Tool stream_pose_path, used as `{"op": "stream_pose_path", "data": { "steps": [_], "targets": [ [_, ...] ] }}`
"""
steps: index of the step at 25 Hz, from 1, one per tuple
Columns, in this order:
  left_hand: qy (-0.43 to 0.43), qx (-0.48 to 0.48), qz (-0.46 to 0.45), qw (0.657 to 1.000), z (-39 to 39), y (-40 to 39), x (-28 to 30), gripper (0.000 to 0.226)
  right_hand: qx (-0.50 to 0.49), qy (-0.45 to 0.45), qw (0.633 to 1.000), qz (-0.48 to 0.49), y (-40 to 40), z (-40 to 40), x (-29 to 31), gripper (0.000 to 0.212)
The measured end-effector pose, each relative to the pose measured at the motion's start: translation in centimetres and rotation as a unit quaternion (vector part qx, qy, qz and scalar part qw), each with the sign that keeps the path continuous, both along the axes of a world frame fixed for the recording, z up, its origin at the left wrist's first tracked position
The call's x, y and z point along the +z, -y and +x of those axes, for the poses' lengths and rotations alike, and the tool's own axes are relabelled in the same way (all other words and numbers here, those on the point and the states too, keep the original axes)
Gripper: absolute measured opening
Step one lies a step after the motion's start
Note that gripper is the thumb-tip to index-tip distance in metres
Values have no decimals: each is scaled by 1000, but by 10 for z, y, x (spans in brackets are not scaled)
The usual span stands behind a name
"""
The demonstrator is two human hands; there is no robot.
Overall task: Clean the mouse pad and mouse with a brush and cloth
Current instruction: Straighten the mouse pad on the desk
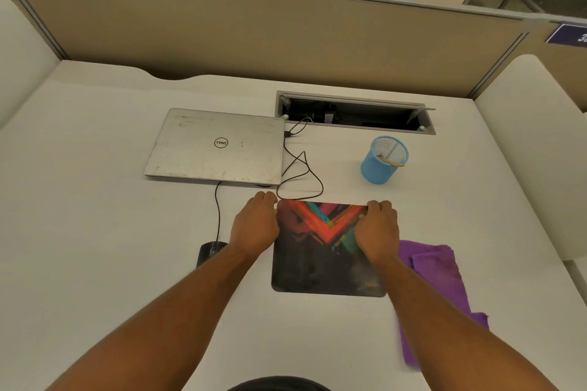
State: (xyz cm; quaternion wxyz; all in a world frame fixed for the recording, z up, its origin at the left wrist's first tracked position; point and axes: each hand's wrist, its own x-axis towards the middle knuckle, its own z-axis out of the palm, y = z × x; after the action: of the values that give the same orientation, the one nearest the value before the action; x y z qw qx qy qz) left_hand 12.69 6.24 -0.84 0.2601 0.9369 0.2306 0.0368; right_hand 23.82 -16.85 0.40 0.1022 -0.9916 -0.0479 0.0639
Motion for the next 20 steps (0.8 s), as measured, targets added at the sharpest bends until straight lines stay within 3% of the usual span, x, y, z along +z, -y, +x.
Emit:
{"op": "stream_pose_path", "data": {
  "steps": [3,6,12,15,20],
  "targets": [
    [31,24,19,999,-28,-17,7,26,-8,1,1000,-27,-18,-30,3,48],
    [58,52,27,997,-62,-39,15,25,53,12,998,-42,-48,-71,5,54],
    [43,64,32,997,-129,-79,13,29,150,33,978,140,-113,-154,9,37],
    [25,59,32,997,-152,-87,6,31,173,4,966,191,-135,-186,14,43],
    [9,34,31,999,-173,-91,-5,37,214,-61,961,162,-166,-229,17,72]
  ]
}}
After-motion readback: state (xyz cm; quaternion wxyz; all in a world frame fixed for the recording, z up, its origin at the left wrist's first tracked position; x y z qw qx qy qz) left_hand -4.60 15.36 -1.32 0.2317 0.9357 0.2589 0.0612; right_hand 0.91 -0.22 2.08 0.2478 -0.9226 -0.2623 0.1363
